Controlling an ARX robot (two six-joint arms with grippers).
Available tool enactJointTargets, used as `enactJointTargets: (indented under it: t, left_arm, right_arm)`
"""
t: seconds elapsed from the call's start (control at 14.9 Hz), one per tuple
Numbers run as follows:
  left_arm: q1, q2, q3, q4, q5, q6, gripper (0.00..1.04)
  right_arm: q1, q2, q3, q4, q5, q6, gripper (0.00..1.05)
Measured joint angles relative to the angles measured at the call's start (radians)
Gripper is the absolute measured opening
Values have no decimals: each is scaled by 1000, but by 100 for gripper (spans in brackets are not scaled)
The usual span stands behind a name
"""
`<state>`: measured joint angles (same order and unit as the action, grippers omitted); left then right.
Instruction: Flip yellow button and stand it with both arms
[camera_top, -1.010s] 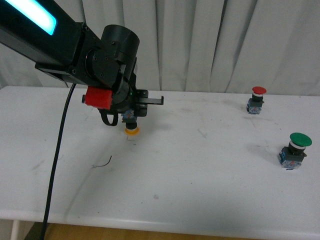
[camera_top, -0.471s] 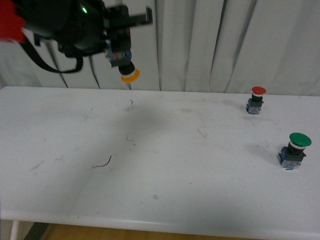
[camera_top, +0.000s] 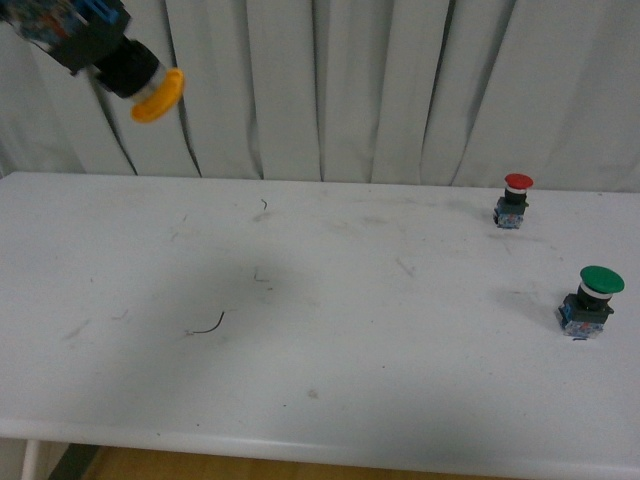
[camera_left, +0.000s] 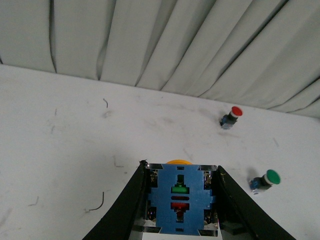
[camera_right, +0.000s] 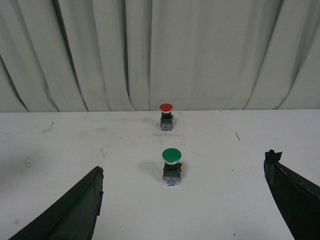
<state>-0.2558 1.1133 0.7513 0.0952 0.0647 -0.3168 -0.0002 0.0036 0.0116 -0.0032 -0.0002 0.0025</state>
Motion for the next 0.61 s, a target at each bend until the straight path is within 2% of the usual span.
enactJointTargets:
  t: [0.13,0.27,0.47,0.61]
  left_arm:
    - [41,-107,-66,43,94,-90,33]
    - [94,-96,-144,154,223,-226,33]
    - [122,-60,-248,360,328,-474,32]
    - [121,-61,-283,516,357,-639,32]
  right_arm:
    - [0,0,0,0,0,0,98]
    - [0,0,0,0,0,0,98]
    - [0,0,0,0,0,0,98]
    - [0,0,0,0,0,0,98]
